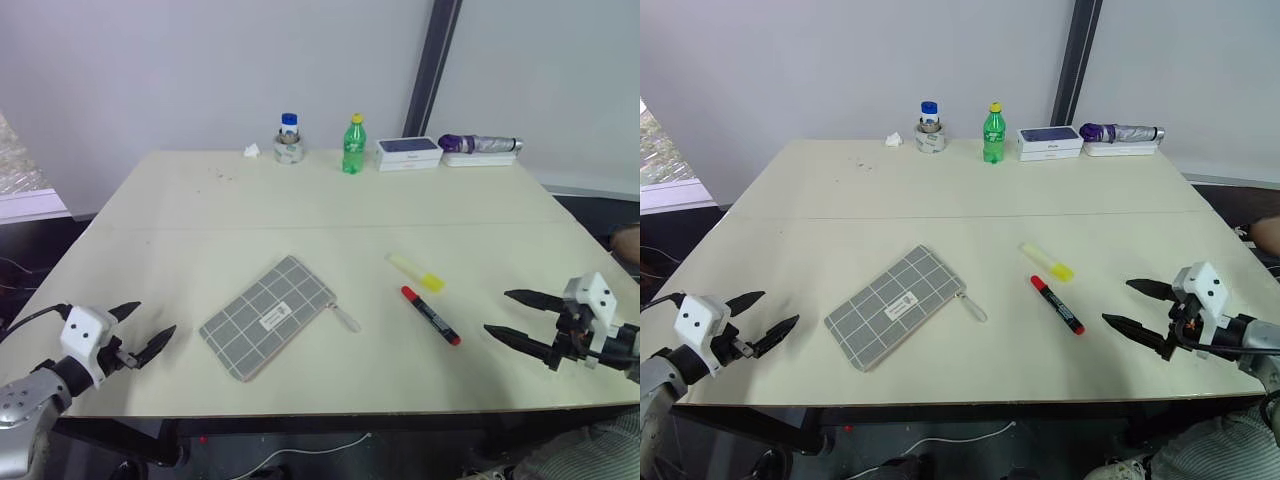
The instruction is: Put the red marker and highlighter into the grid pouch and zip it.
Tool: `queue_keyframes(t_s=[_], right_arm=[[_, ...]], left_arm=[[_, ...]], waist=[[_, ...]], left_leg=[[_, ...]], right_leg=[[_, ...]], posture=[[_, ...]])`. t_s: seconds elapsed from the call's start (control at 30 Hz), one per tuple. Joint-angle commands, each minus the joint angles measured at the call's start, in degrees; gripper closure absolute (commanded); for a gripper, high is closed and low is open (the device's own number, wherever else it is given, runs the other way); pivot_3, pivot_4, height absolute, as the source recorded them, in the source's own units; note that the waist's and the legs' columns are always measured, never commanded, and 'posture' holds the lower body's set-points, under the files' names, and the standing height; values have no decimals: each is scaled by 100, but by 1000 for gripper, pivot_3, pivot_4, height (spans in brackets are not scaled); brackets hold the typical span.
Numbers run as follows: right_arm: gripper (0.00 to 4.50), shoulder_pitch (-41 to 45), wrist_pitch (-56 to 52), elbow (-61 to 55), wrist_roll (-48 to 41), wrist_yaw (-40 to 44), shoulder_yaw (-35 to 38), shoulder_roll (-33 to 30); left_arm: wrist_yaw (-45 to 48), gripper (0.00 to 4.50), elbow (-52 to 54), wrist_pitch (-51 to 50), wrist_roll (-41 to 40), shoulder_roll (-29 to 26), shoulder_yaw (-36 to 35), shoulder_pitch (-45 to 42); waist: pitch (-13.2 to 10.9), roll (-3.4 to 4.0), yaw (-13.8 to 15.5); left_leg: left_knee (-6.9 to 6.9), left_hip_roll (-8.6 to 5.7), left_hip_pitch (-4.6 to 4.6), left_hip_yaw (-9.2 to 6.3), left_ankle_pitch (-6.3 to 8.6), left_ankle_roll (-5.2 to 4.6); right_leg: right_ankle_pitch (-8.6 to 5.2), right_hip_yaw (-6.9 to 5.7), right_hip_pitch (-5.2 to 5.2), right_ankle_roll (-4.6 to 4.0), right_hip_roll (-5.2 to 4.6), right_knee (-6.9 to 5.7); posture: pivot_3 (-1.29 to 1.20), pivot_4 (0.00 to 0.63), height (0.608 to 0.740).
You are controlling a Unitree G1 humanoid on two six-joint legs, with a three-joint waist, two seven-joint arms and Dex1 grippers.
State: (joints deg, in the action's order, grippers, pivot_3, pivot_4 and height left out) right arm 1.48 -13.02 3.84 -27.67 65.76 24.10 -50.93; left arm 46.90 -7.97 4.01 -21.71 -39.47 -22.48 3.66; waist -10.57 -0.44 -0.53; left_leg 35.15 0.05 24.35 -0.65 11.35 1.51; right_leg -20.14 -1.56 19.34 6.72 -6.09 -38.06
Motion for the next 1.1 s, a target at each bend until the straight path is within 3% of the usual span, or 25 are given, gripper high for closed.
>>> queue_keyframes(t_s=[0.03,0.9,1.0,1.1], right_arm=[[0,85,136,24,11,23,52,-49],[0,402,608,613,224,-34,-98,2],[782,549,551,526,195,-154,-160,95],[2367,873,441,144,183,-571,-418,435]], left_arm=[[8,43,39,33,16,-142,-155,-33],[299,43,-122,1083,204,-196,-192,128],[350,0,-89,1611,507,-265,-113,201],[460,0,-21,2191,800,-375,40,179]], waist=[[0,0,0],[0,0,-4],[0,0,-8],[0,0,-14]], left_leg=[[0,0,0,0,0,0],[0,0,0,2,0,0],[0,0,0,3,0,0],[0,1,-1,3,0,0]], right_leg=[[0,0,0,0,0,0],[0,0,1,0,0,0],[0,0,1,0,0,0],[0,0,2,0,0,0]], posture=[[0,150,740],[0,150,740],[0,150,740],[0,150,740]])
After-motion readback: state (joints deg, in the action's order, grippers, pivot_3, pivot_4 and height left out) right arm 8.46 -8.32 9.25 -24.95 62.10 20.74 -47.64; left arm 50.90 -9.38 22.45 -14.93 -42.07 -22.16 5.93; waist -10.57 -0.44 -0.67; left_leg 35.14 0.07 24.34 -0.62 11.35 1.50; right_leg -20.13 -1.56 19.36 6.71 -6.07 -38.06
